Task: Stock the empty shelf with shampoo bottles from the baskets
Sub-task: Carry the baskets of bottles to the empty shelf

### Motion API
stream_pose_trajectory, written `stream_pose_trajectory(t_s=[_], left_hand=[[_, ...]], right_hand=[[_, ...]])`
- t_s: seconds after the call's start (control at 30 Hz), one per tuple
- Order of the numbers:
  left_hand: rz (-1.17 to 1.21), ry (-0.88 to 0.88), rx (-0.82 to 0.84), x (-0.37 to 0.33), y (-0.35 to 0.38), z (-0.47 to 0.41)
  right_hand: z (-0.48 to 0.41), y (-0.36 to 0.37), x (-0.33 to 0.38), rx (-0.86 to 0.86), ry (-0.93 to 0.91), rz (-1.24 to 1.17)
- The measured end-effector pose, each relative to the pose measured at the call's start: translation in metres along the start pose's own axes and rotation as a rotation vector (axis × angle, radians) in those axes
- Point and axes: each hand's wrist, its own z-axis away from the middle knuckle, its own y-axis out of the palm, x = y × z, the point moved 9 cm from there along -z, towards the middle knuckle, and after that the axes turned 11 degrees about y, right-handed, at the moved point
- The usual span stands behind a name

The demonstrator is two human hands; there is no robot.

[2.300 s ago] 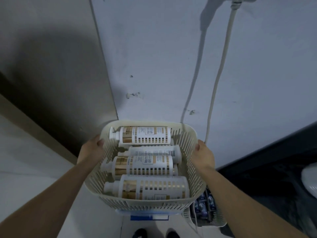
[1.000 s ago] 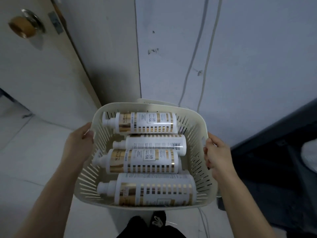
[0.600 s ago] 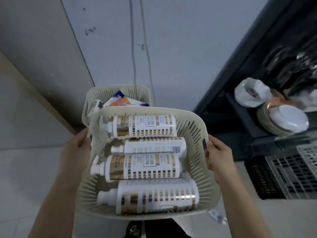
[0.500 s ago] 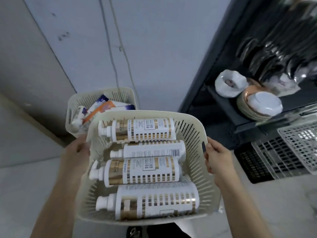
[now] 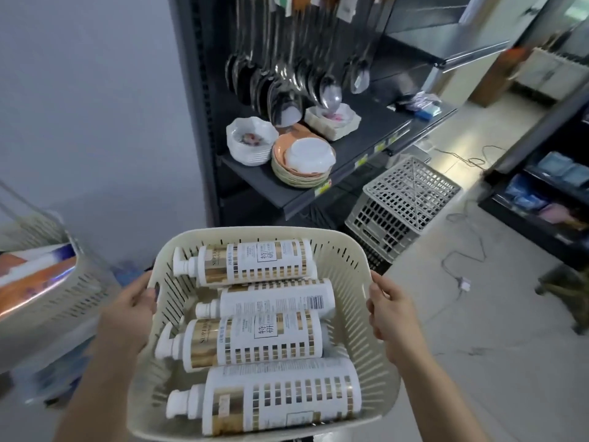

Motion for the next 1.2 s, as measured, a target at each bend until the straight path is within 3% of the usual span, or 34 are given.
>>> stream_pose_trajectory(t_s=[0.3, 0.63, 1.0, 1.2], left_hand=[[0.095, -0.025, 0.286, -0.094, 0.172, -0.013], [-0.036, 0.106, 0.519, -0.187, 0.338, -0.036], [0.065, 0.026, 0.549, -0.244, 0.499, -0.044], [0.082, 0.07, 0.565, -0.299, 0.569, -0.063]], right_hand=[[-0.049, -0.145, -0.023, -0.247, 0.162, -0.181], [-0.103, -0.255, -0.039, -0.438, 0.24, -0.355], [-0.219, -0.374, 0.005, -0.439, 0.2, -0.318], [-0.272, -0.426, 0.05, -0.454, 0.173, -0.338]])
